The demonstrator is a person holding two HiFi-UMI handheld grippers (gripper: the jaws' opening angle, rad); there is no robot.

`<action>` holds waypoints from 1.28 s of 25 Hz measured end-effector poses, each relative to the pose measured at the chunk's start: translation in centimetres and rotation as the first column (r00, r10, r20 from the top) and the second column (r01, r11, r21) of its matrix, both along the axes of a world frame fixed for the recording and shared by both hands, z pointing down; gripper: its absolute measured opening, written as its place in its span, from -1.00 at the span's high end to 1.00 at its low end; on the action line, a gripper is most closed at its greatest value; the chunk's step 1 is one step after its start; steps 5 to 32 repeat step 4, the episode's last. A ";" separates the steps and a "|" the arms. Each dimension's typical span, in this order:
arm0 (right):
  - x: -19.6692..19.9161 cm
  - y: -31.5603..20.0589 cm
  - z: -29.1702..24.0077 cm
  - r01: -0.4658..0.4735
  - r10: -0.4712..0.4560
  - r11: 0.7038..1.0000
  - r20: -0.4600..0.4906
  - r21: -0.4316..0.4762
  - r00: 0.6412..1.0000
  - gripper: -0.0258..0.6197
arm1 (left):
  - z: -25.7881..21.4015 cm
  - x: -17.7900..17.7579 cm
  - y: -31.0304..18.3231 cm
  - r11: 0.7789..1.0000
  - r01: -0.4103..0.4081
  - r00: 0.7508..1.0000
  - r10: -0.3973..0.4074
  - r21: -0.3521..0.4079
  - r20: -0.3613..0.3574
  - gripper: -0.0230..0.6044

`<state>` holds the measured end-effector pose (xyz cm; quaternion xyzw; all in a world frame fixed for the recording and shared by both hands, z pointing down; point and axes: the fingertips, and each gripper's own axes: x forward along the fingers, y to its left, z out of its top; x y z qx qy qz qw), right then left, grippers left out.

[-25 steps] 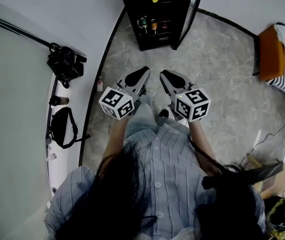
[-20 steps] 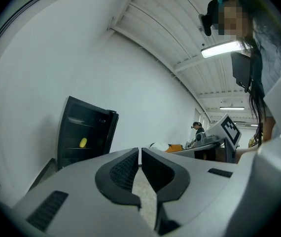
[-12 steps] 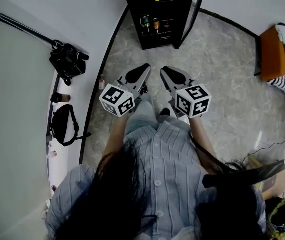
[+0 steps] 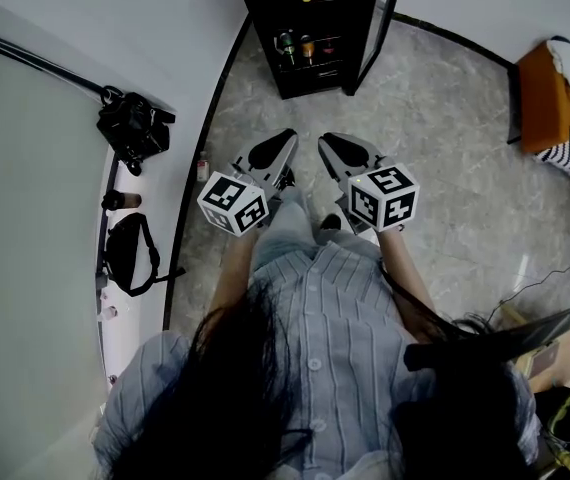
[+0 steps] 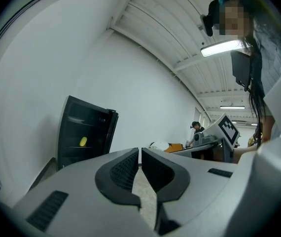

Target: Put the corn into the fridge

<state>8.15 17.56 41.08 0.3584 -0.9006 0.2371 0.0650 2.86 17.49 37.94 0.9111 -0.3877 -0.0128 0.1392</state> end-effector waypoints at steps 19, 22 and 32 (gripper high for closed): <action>-0.4 -0.6 0.1 0.015 -0.015 1.000 -0.002 -0.006 1.000 0.77 | -0.1 -0.6 -0.5 1.000 0.019 1.000 -0.019 0.000 0.007 0.90; -0.4 -0.6 0.1 0.015 -0.015 1.000 -0.002 -0.006 1.000 0.77 | -0.1 -0.6 -0.5 1.000 0.019 1.000 -0.019 0.000 0.007 0.90; -0.4 -0.6 0.1 0.015 -0.015 1.000 -0.002 -0.006 1.000 0.77 | -0.1 -0.6 -0.5 1.000 0.019 1.000 -0.019 0.000 0.007 0.90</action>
